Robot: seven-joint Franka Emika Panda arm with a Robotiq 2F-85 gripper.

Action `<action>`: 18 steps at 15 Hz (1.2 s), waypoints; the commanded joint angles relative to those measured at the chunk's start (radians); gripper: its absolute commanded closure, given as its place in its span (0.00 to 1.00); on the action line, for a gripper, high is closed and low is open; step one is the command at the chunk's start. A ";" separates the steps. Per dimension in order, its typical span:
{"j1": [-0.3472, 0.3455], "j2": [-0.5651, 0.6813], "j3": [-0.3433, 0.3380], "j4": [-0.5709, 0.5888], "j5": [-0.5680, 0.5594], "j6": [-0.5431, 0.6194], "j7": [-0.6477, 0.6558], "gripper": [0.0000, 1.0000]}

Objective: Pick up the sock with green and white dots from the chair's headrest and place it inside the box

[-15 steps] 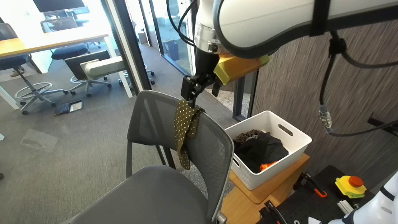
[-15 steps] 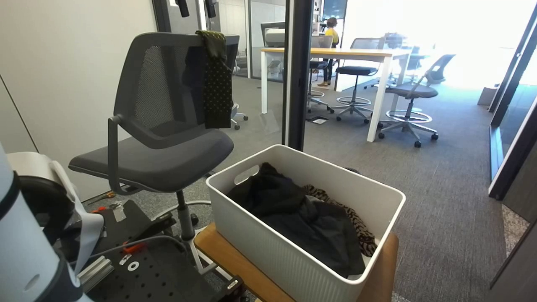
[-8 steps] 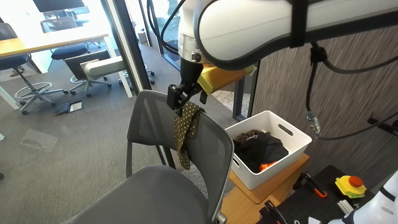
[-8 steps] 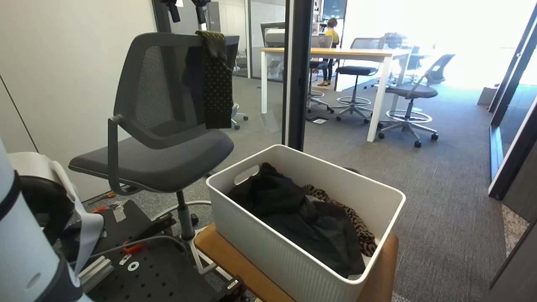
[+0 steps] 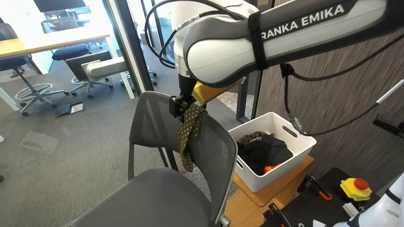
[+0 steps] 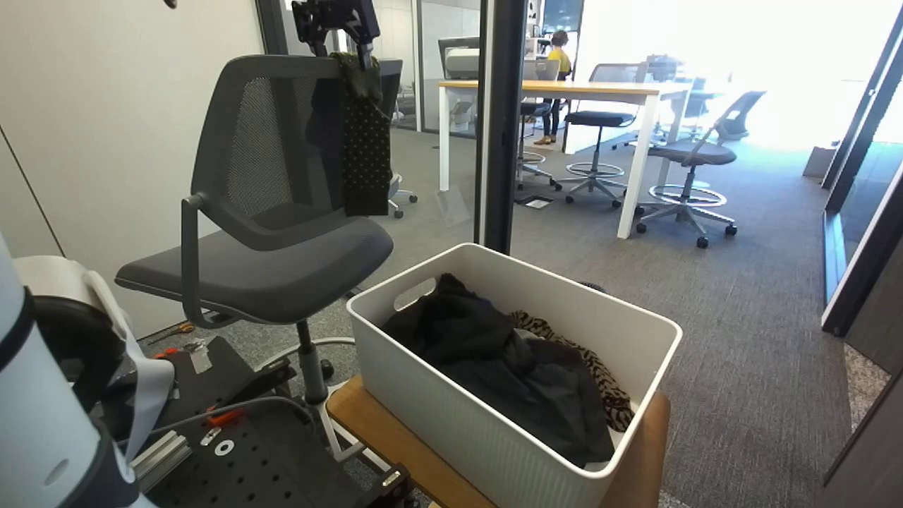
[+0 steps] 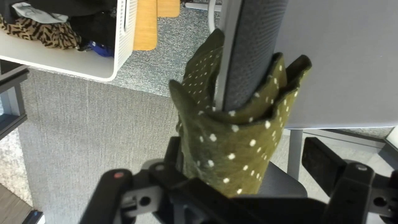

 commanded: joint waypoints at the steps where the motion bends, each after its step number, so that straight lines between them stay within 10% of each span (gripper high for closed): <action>1: 0.000 0.013 -0.002 0.029 -0.107 -0.014 0.048 0.00; 18: 0.016 -0.020 0.022 0.059 -0.312 -0.164 0.125 0.00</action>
